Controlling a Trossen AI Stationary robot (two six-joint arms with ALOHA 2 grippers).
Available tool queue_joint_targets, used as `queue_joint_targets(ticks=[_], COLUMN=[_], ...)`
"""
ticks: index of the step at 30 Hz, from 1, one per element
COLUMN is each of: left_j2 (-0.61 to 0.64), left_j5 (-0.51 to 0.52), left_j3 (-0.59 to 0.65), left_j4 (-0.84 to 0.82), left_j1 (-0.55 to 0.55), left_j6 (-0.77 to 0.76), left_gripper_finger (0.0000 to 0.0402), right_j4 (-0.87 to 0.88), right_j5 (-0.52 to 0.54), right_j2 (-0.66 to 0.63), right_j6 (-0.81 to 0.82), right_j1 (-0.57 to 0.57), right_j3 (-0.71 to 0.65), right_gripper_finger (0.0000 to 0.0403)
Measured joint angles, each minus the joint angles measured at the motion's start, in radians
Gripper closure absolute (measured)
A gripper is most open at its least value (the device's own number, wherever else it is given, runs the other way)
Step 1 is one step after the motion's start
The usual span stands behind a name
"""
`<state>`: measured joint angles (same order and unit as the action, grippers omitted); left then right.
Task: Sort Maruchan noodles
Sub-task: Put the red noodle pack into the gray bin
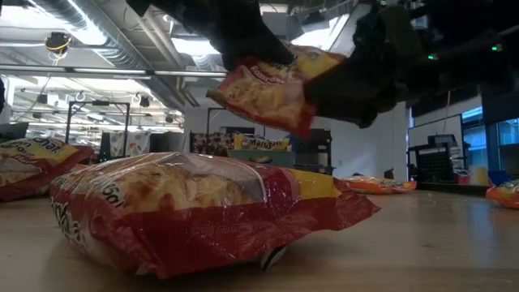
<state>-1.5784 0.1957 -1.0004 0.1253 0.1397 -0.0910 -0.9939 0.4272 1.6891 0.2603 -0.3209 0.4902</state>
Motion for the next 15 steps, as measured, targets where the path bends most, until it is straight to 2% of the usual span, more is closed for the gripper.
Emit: queue_joint_targets(ticks=[8, 12, 15], left_j2=[0.011, 0.031, 0.044], left_j5=[0.016, 0.053, 0.077], left_j3=[0.0, 0.0, -0.001], left_j4=[0.0, -0.029, -0.038], left_j1=[0.002, 0.006, 0.005], left_j6=[0.008, 0.016, 0.018], left_gripper_finger=[0.0364, 0.0364, 0.0364], right_j4=[-0.07, -0.034, -0.041], right_j5=[-0.004, -0.12, -0.138], right_j2=[0.076, 0.053, 0.053], right_j6=[-0.059, -0.047, 0.024], right_j1=[0.001, 0.002, 0.0], right_j3=[0.053, 0.046, 0.047], right_gripper_finger=[0.0162, 0.0162, 0.0162])
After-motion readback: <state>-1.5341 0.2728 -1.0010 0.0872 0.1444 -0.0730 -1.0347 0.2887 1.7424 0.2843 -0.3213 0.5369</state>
